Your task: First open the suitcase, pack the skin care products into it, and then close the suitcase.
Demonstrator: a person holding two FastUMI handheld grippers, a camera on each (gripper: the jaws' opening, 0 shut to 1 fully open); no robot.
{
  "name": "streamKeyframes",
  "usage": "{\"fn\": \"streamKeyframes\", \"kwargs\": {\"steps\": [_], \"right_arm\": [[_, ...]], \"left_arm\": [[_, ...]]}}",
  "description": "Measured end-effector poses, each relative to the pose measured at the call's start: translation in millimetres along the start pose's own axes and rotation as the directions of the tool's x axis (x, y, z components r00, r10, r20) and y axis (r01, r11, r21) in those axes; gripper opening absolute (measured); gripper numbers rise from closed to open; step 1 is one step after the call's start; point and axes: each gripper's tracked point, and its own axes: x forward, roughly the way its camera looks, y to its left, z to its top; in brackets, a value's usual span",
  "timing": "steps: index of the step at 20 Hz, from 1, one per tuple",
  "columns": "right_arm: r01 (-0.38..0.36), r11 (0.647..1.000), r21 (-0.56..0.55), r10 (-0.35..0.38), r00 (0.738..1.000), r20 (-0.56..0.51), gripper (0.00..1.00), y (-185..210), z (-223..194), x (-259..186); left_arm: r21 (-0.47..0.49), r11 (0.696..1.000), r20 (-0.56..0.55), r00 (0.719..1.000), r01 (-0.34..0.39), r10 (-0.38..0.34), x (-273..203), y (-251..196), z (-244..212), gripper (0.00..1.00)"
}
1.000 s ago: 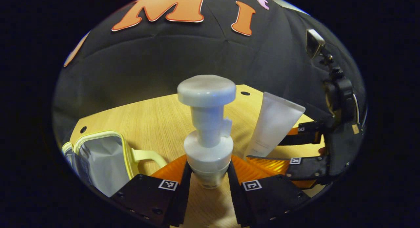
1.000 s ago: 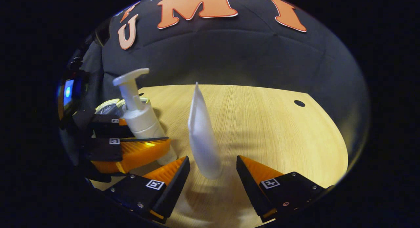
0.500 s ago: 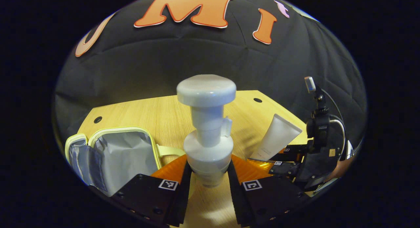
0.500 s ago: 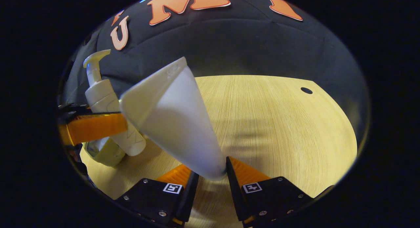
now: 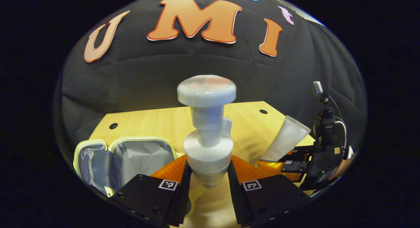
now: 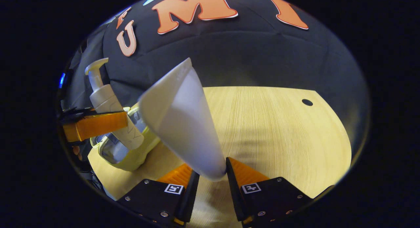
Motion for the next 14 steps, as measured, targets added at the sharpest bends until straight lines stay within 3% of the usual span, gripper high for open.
{"fn": "streamKeyframes", "kwargs": {"steps": [9, 14], "right_arm": [[-0.103, 0.987, -0.127, 0.112, 0.991, 0.067, 0.5, 47.6, 49.7, -38.7], [-0.118, 0.983, -0.139, 0.132, 0.987, 0.096, 0.5, 80.5, 69.8, -42.4]], "left_arm": [[-0.039, 0.982, -0.004, 0.982, -0.186, 0.186, -61.3, 89.0, 8.3, 0.56], [-0.03, 0.978, -0.028, 0.978, -0.206, 0.205, -76.9, 127.6, 2.4, 0.56]]}}
